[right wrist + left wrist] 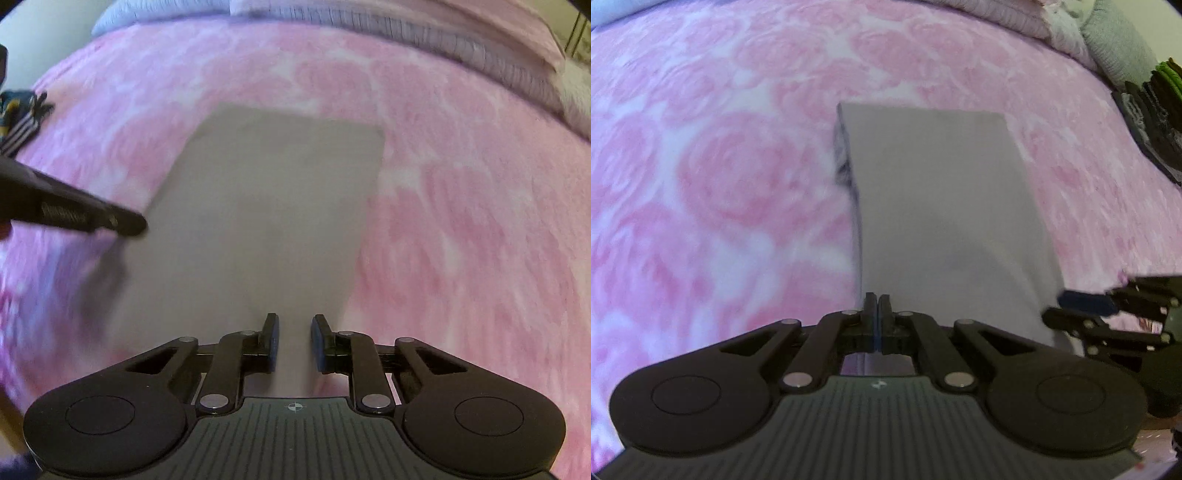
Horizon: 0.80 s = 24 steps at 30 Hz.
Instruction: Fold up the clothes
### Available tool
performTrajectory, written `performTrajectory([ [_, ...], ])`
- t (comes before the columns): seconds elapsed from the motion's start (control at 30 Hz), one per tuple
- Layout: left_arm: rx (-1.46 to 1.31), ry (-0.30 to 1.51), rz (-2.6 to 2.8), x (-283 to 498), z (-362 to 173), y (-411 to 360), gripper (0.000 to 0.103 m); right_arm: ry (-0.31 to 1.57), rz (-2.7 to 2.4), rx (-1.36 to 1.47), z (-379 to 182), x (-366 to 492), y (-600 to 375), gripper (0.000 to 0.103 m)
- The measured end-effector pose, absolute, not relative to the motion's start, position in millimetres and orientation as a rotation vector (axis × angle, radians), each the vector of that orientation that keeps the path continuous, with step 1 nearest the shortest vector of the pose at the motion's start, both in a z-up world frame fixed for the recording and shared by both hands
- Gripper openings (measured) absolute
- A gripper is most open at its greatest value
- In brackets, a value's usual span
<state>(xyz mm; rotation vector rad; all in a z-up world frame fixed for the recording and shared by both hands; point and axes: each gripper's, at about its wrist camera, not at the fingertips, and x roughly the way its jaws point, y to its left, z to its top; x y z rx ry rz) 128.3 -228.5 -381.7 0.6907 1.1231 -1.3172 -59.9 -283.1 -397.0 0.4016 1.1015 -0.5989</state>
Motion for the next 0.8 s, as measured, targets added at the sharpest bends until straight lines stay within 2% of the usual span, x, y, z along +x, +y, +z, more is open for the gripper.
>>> performTrajectory([
  [0.27,0.778,1.194,-1.159,121,-374,-179,0.003,1.213,-0.571,0.493,-398,-98,-256,0.018],
  [0.37,0.807,1.232,-1.089,117,-357,-173,0.005,1.230,-0.586,0.550,-382,-99,-256,0.020],
  [0.4,0.810,1.229,-1.086,115,-349,-172,0.008,1.209,-0.589,0.586,-373,-100,-257,0.028],
  [0.43,0.811,1.225,-1.087,113,-342,-172,0.010,1.183,-0.593,0.622,-365,-100,-257,0.043],
  [0.47,0.811,1.222,-1.097,112,-334,-172,0.016,1.160,-0.598,0.651,-359,-100,-257,0.049],
  [0.5,0.808,1.224,-1.105,111,-329,-173,0.018,1.136,-0.604,0.676,-352,-100,-256,0.054],
  [0.7,0.812,1.242,-1.122,107,-307,-168,0.027,1.105,-0.655,0.741,-332,-94,-246,0.054],
  [0.8,0.811,1.234,-1.138,107,-293,-163,0.028,1.105,-0.678,0.727,-319,-94,-235,0.054],
])
